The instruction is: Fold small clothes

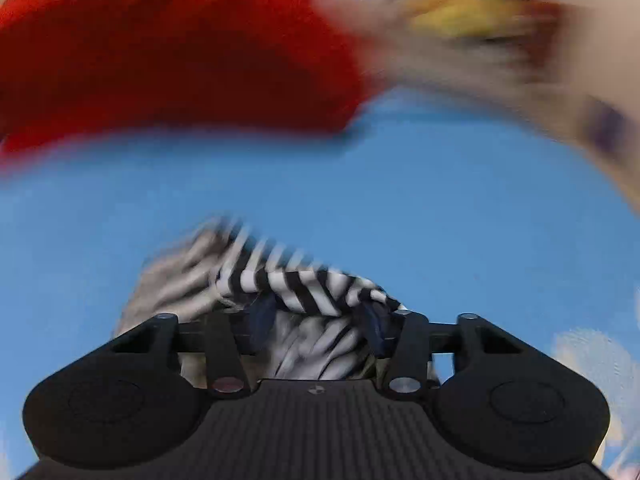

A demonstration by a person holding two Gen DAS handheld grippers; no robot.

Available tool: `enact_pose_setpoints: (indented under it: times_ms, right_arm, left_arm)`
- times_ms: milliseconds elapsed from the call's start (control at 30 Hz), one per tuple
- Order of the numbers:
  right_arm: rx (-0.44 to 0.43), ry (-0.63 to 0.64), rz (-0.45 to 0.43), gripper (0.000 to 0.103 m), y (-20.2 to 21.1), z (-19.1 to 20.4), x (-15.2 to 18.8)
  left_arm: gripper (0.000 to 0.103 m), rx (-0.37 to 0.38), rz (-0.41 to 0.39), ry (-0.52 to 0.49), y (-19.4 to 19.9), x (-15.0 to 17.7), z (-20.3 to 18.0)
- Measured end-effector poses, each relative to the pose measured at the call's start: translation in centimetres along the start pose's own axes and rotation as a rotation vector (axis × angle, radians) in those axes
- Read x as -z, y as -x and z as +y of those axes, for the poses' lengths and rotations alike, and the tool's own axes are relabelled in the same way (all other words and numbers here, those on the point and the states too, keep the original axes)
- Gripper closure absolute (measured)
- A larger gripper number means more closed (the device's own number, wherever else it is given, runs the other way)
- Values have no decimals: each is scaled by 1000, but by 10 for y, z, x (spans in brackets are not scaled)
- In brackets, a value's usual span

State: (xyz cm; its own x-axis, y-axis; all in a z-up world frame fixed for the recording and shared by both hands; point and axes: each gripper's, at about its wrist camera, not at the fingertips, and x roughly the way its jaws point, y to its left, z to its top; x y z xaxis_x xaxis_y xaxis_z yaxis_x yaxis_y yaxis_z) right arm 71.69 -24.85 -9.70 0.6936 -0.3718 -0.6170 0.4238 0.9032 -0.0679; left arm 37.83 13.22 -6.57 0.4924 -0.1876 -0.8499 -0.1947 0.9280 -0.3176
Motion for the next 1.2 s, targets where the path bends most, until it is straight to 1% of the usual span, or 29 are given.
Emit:
enact_pose_setpoints:
  times_ms: [33,100,133,200,233,267,300,333,400,433,467,500,533,567,600,633,667,700,767,800,833,900,967,1033,1067,1100,1133,1200]
  right_arm:
    - [-57,-49,2,43,2,-10,-1]
    - [-269,-38,102,43,7,-25,1]
    - [-331,-11,113,43,15,-30,4]
    - [-385,60,97,35,37,-38,6]
    - [-415,112,115,30,49,-42,6]
    - [-462,168,159,28,56,-44,7]
    - [-500,251,232,28,60,-43,7]
    - [-495,351,296,29,67,-41,12]
    - [-452,524,326,32,75,-34,26]
    - [-400,612,333,35,72,-26,34]
    - [-368,654,342,38,63,-22,40]
    - [-337,656,351,41,50,-19,44]
    - [-295,625,349,43,35,-15,45]
    - [-276,569,326,39,21,-12,44]
    - [-270,501,270,37,16,-11,40]
    - [-246,414,195,36,8,-10,38]
    - [-197,354,138,37,4,-11,38]
    - [-151,322,105,36,0,-10,40]
    - [-191,302,89,38,5,-14,45]
    - [-216,300,65,37,15,-19,46]
    - [-233,291,39,35,31,-28,46]
    - [-281,253,30,33,60,-47,47]
    - [-383,180,5,26,112,-76,54]
    - [-454,151,-24,22,171,-110,72]
    - [-473,140,-39,18,198,-127,83]
    - [-482,124,-45,17,225,-145,93]
    - [-484,103,-42,15,249,-165,106]
    - [-478,42,-22,13,290,-202,136]
  left_arm:
    - [0,-5,-5,5,1,-1,2]
    - [0,-1,-8,16,1,-3,1]
    - [0,-1,-10,19,0,-4,0]
    - [0,2,-11,11,0,-3,-2]
    - [0,3,-8,8,2,-2,-3]
    - [0,7,-5,9,1,-2,-3]
    - [0,12,-2,10,0,-1,-5]
    - [0,16,-1,8,0,0,-6]
    - [0,12,-1,-2,-3,0,-9]
    - [0,9,-2,-7,-4,0,-11]
    - [0,2,-1,-10,-5,1,-12]
    - [0,-2,-1,-15,-7,1,-13]
    - [0,-9,-2,-20,-8,1,-13]
    - [0,-18,-5,-22,-9,1,-12]
    - [0,-27,-9,-17,-11,1,-11]
    - [0,-31,-11,-13,-11,0,-9]
    - [0,-33,-11,-10,-12,-1,-8]
    - [0,-36,-14,-11,-11,-1,-6]
    - [0,-58,-32,-14,-10,-2,-2]
    - [0,-65,-47,-16,-8,-3,0]
    - [0,-73,-61,-20,-6,-4,2]
    - [0,-107,-96,-34,-2,-6,4]
    - [0,-161,-148,-50,2,-11,8]
    - [0,-220,-203,-67,6,-15,13]
    - [0,-245,-222,-69,6,-17,17]
    - [0,-274,-236,-57,6,-20,22]
    - [0,-295,-244,-25,5,-24,31]
    - [0,-301,-237,51,0,-30,49]
